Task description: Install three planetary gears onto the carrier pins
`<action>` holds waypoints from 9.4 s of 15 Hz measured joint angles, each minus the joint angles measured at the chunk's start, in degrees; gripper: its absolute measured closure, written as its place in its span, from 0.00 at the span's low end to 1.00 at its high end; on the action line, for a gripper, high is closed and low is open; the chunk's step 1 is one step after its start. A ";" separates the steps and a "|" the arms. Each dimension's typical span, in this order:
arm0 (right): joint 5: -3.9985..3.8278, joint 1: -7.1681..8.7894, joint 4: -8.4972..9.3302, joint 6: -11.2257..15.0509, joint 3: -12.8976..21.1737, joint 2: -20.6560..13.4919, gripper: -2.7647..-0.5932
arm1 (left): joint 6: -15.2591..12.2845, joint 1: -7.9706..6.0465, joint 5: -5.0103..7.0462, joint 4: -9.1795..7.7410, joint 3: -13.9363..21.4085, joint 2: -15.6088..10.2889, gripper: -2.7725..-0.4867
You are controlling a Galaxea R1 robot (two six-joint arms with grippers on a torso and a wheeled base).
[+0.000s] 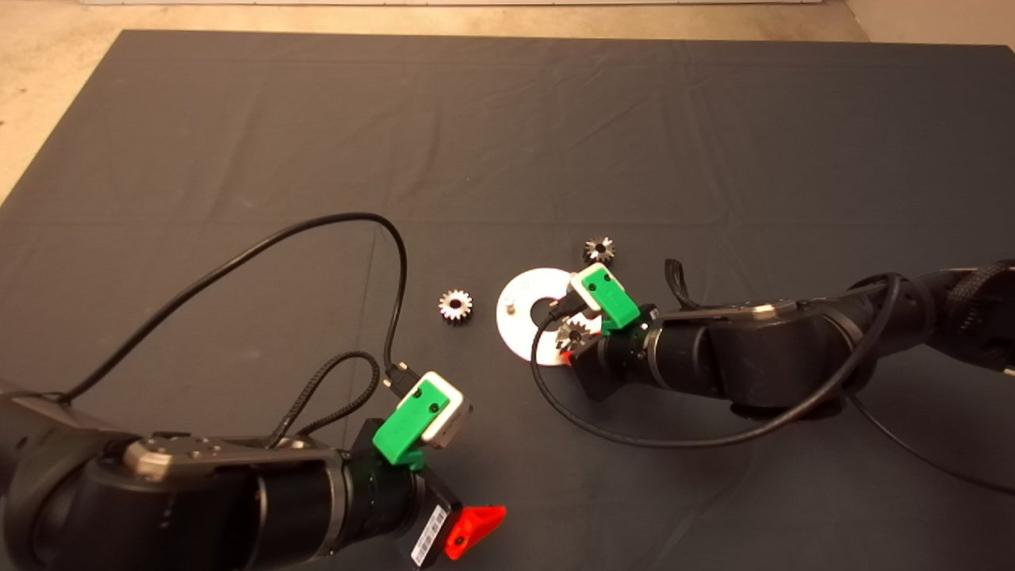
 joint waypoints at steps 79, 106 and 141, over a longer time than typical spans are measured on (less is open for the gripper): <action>16.96 7.01 1.06 -3.84 -19.66 -5.22 0.39 | -0.05 -0.01 0.11 0.00 -0.05 -0.64 0.06; 20.78 5.10 1.26 -4.07 -24.61 -3.40 0.43 | -0.05 -0.01 0.11 0.01 -0.15 -0.66 0.06; 20.89 5.11 2.15 -5.10 -18.42 -6.86 0.80 | -0.66 -0.17 0.07 0.03 -0.15 -0.61 0.06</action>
